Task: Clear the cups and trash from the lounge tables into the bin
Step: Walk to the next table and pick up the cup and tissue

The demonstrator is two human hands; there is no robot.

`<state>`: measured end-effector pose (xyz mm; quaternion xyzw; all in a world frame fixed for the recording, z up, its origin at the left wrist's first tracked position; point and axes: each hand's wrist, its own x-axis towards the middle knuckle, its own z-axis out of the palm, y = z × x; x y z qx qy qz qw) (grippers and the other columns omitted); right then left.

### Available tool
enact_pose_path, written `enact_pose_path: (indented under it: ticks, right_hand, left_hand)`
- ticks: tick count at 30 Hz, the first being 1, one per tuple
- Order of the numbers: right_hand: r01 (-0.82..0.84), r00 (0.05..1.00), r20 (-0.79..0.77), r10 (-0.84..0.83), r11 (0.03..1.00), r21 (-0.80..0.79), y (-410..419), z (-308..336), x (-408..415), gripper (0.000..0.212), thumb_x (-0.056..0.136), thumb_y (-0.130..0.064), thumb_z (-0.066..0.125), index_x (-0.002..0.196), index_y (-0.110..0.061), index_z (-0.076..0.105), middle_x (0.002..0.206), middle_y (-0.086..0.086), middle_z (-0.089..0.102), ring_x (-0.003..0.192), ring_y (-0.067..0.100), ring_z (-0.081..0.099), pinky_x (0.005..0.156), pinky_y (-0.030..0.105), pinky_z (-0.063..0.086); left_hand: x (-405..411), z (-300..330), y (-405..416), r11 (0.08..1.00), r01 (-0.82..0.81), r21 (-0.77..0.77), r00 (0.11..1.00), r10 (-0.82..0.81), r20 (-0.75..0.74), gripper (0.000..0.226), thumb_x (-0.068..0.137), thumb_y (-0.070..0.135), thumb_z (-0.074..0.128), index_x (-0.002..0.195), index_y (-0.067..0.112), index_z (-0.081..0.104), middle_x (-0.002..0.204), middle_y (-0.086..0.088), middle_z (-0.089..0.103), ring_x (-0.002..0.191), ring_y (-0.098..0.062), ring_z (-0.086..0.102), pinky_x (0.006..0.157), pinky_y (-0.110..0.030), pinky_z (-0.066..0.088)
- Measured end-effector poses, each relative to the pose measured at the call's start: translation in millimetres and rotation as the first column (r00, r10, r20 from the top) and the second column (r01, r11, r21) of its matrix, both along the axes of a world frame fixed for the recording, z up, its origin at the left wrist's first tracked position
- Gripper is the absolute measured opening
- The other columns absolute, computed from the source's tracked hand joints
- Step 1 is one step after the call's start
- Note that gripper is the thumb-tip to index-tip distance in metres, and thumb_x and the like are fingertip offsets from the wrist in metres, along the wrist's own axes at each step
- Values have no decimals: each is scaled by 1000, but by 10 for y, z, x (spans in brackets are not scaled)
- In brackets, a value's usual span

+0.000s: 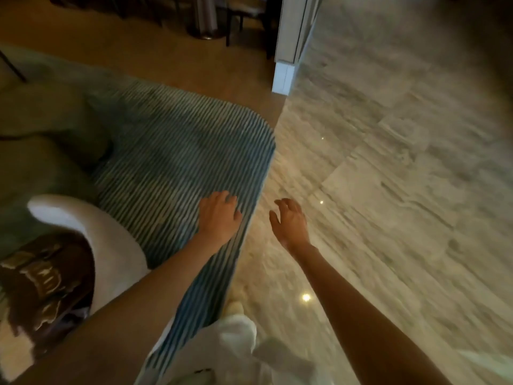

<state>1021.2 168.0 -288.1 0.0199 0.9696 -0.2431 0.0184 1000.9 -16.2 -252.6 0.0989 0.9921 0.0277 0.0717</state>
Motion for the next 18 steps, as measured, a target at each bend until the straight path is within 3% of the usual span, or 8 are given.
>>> enact_pose_path:
  ticks: [4, 10, 18]
  right_hand:
    - [18, 1000, -7, -18, 999, 48, 275, 127, -810, 44, 98, -37, 42, 134, -13, 48, 140, 10, 47, 134, 28, 37, 112, 45, 31]
    - [14, 1000, -10, -14, 995, 103, 691, 114, -2232, 43, 99, -37, 40, 134, -14, 49, 143, 10, 45, 135, 28, 35, 113, 43, 29]
    - [-81, 994, -68, 84, 996, 46, 1281, 300, -4700, 44, 100, -41, 38, 129, -12, 53, 135, 11, 51, 128, 28, 41, 108, 40, 32]
  left_hand:
    - [-843, 78, 124, 1000, 1, 13, 1000, -1, 19, 50, 99, 38, 36, 143, 14, 38, 147, -7, 40, 135, -25, 36, 111, -42, 29]
    - [-2263, 26, 457, 1000, -18, 5, 996, 18, 84, 54, 100, 42, 33, 146, 14, 31, 150, -8, 35, 136, -28, 35, 111, -44, 31]
    - [-4581, 229, 946, 996, -94, 6, 995, 94, 29, 52, 99, 43, 36, 141, 12, 40, 143, -10, 45, 129, -30, 43, 107, -45, 37]
